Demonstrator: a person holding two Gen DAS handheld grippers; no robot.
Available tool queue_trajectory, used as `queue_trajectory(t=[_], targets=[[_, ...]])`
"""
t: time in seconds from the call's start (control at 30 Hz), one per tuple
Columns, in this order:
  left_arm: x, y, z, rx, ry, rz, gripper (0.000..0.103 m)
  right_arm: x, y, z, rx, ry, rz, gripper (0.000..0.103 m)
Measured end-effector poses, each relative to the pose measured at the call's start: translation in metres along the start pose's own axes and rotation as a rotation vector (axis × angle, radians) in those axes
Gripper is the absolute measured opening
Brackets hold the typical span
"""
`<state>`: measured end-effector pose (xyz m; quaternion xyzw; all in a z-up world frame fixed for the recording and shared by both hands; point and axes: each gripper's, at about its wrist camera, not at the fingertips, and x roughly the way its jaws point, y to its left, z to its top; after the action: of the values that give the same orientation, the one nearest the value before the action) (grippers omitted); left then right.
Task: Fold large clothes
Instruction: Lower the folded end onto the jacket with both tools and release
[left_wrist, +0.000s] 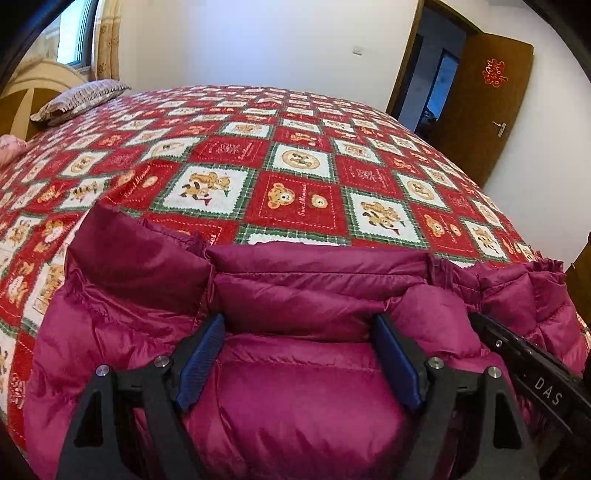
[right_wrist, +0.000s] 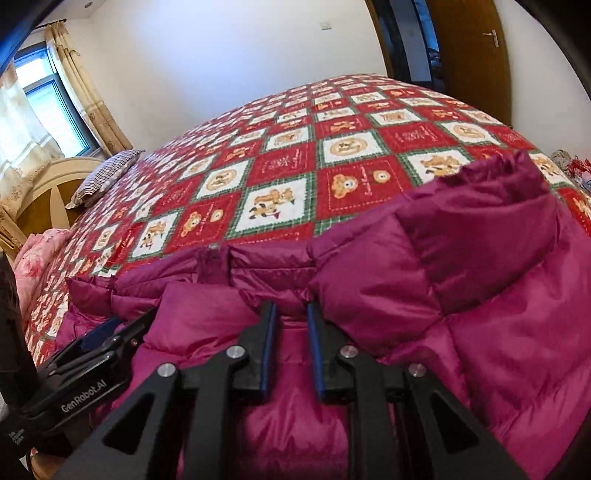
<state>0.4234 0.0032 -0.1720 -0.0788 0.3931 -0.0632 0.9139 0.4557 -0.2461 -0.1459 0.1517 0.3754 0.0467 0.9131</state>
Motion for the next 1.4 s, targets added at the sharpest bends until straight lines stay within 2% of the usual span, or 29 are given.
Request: queue_trajectory(t=[0.17, 0.23, 0.3, 0.4, 0.5, 0.53, 0.7, 0.93, 1.0, 1.03, 1.07, 1.13, 1.2, 1.3, 1.4], targets=[[0.003, 0.001, -0.001, 0.000, 0.005, 0.009, 0.082, -0.001, -0.001, 0.001, 0.011, 0.001, -0.006, 0.020], [0.003, 0.001, -0.001, 0.000, 0.007, 0.010, 0.082, -0.010, -0.008, 0.004, 0.042, 0.004, 0.012, 0.018], [0.003, 0.002, -0.001, -0.004, 0.005, 0.005, 0.082, -0.029, -0.018, 0.007, 0.058, -0.031, 0.003, 0.018], [0.003, 0.001, -0.001, -0.001, 0.004, 0.011, 0.082, -0.059, -0.042, 0.006, 0.057, -0.090, -0.082, 0.021], [0.003, 0.001, -0.001, 0.005, 0.011, 0.017, 0.082, -0.066, -0.073, -0.002, 0.083, -0.087, -0.166, 0.020], [0.003, 0.001, -0.001, 0.006, 0.011, 0.017, 0.082, -0.065, -0.087, -0.007, 0.104, -0.088, -0.177, 0.015], [0.003, -0.001, -0.001, 0.014, 0.012, 0.025, 0.082, -0.055, -0.119, -0.022, 0.212, -0.112, -0.106, 0.006], [0.004, -0.002, 0.000, 0.017, 0.029, 0.026, 0.082, -0.051, -0.117, -0.017, 0.202, -0.093, -0.132, 0.005], [-0.007, -0.002, 0.000, 0.047, 0.053, 0.016, 0.082, -0.053, -0.111, -0.011, 0.174, -0.048, -0.177, 0.005], [-0.014, -0.001, -0.001, 0.058, 0.054, 0.012, 0.082, -0.059, -0.104, -0.009, 0.146, -0.033, -0.215, 0.010], [-0.027, 0.001, -0.004, 0.069, 0.043, 0.003, 0.082, -0.072, -0.093, -0.008, 0.112, -0.060, -0.231, 0.016], [-0.049, 0.006, -0.010, 0.085, 0.015, 0.006, 0.082, -0.105, -0.067, -0.012, 0.055, -0.158, -0.178, 0.017], [-0.072, 0.009, -0.020, 0.103, -0.006, 0.046, 0.082, -0.126, -0.030, -0.020, -0.021, -0.200, -0.115, 0.017], [-0.092, 0.011, -0.033, 0.124, -0.030, 0.078, 0.082, -0.131, 0.021, -0.040, -0.094, -0.206, -0.037, 0.017], [-0.109, 0.013, -0.047, 0.155, -0.046, 0.131, 0.082, -0.118, 0.055, -0.057, -0.116, -0.185, 0.012, 0.017]])
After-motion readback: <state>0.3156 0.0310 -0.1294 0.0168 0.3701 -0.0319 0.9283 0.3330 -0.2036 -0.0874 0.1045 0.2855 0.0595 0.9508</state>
